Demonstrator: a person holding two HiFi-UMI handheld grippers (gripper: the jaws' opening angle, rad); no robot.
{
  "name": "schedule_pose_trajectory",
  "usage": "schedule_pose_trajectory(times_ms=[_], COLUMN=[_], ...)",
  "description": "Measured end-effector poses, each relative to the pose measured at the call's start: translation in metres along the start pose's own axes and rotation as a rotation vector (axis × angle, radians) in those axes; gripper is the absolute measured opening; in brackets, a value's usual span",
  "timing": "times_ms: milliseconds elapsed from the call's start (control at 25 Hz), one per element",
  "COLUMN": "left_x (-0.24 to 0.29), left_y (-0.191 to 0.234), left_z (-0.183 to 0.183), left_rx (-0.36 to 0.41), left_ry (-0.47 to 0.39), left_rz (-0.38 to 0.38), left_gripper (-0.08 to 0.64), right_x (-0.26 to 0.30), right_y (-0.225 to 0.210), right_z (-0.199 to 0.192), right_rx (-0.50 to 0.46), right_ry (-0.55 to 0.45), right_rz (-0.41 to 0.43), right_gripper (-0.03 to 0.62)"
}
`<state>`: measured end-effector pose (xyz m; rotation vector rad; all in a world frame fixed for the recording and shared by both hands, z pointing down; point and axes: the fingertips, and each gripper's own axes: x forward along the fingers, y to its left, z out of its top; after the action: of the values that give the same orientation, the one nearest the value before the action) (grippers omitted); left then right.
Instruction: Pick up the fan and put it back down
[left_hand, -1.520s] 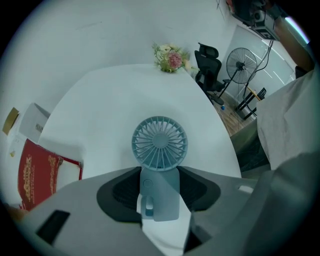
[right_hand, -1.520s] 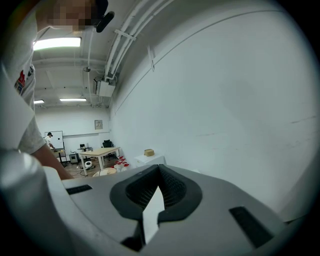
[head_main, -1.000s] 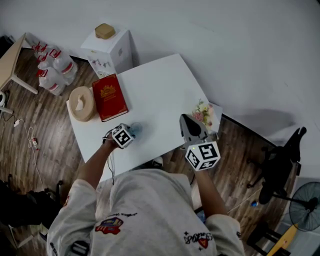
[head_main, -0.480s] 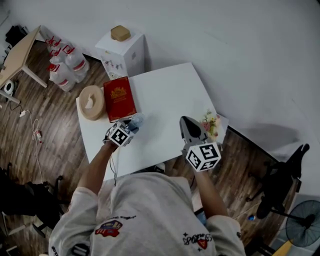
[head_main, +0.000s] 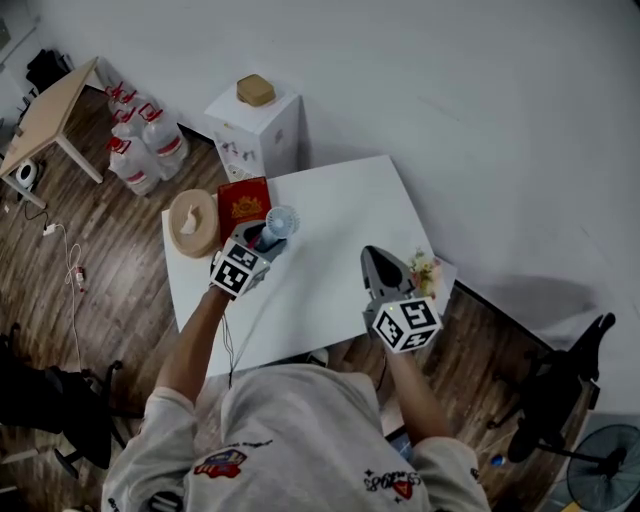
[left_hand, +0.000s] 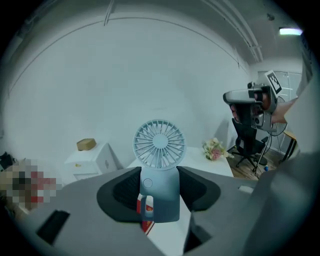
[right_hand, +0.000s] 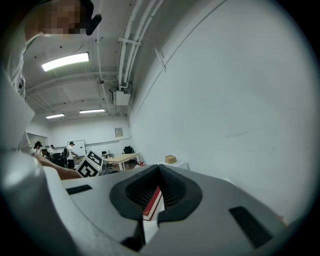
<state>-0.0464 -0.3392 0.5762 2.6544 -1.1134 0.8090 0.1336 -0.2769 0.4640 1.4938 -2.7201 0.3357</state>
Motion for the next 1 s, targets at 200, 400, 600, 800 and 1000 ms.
schedule_pose_trajectory(times_ms=[200,400,600,800,1000], left_x=[-0.027,-0.053,-0.075,-0.083,-0.078], left_y=[0.011,0.013,0.016,0.024,0.021], left_z=[0.062,0.111,0.144,0.157,0.152], left_rx=[0.006,0.001,0.014,0.007,-0.002], left_ry=[-0.137,-0.246,-0.311,-0.344,-0.334], left_rz=[0.038,0.061,0.068,0.088,0.075], left_gripper=[0.213,0.213,0.213,0.213,0.213], right_x=[0.005,0.006,0.011,0.011,0.012], right_y=[0.001,-0.001,0.002,0.001,0.000], right_z=[0.011,0.022,0.024,0.030,0.032], right_rx=[-0.028,-0.043,-0.078,-0.091,-0.118], right_ry=[-0.017,-0.027,-0.019,-0.025,-0.016], right_rz=[0.011,0.010,0.025,0.021,0.030], right_gripper=[0.000,0.000,0.001,0.000,0.000])
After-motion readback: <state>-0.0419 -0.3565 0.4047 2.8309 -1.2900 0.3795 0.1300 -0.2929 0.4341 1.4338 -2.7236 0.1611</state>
